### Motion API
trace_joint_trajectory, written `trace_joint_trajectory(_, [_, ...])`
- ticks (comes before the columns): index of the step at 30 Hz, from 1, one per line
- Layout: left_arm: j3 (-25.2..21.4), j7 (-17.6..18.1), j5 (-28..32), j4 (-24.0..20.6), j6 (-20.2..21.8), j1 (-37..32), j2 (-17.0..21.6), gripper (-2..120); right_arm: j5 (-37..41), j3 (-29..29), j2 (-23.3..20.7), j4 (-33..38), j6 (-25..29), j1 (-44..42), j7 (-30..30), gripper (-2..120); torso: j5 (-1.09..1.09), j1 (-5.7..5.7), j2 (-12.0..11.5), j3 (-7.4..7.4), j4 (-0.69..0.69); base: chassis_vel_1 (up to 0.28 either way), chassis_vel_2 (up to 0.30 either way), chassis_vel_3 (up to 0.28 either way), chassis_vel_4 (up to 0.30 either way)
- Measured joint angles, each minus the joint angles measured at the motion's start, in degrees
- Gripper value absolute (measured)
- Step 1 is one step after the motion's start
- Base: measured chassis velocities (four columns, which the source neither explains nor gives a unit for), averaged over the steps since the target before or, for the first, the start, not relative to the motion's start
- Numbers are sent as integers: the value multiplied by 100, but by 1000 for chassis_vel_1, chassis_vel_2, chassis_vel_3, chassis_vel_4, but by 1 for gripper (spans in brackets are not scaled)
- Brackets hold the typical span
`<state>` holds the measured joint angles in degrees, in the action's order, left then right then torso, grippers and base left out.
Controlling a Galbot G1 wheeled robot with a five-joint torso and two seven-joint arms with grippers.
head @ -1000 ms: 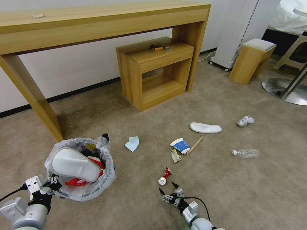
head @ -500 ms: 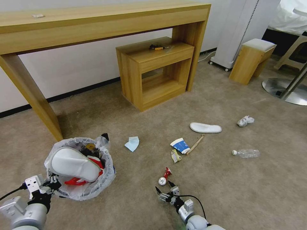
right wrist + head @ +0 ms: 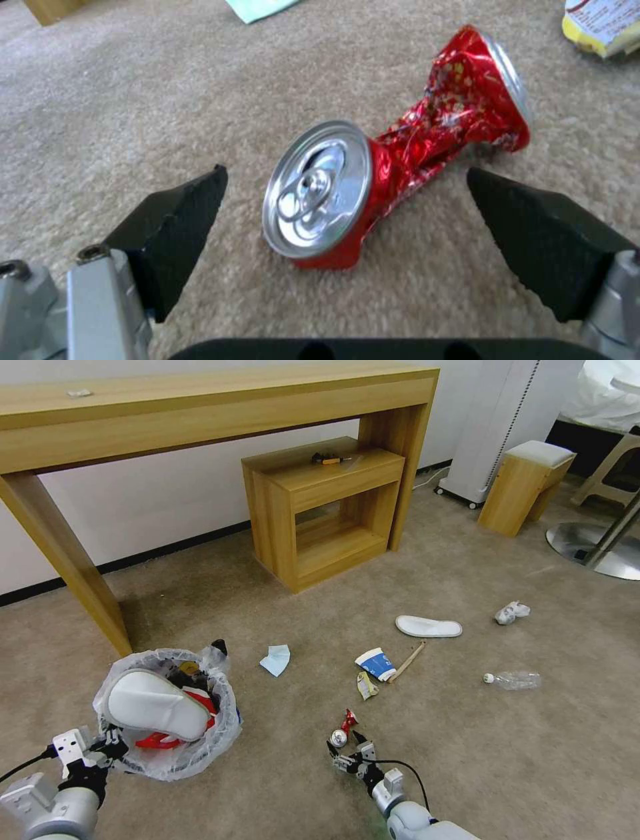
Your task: Pick up the trash bin and place the garbage on the floor into it.
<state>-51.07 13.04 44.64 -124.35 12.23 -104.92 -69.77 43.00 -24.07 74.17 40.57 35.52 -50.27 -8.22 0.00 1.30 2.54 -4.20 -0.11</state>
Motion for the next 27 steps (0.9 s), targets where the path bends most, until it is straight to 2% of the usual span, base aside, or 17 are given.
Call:
trace_joint_trajectory(11, [9,-21,-11,-43,-16,6,-31,0,-44,-30,53,-46,17,23,-2,76,0,0,0,0,0,0,0,0,0])
trace_joint_trajectory(18, [10,-24,-14,-58,-38,-2,-51,0,-75,-40,62,-47,33,7,-9,53,0,0,0,0,0,0,0,0,0])
trace_joint_trajectory(27, [70,-42,-37,-37,-41,54,-122,0,-97,-26,44,-65,56,10,-22,49,0,0,0,0,0,0,0,0,0])
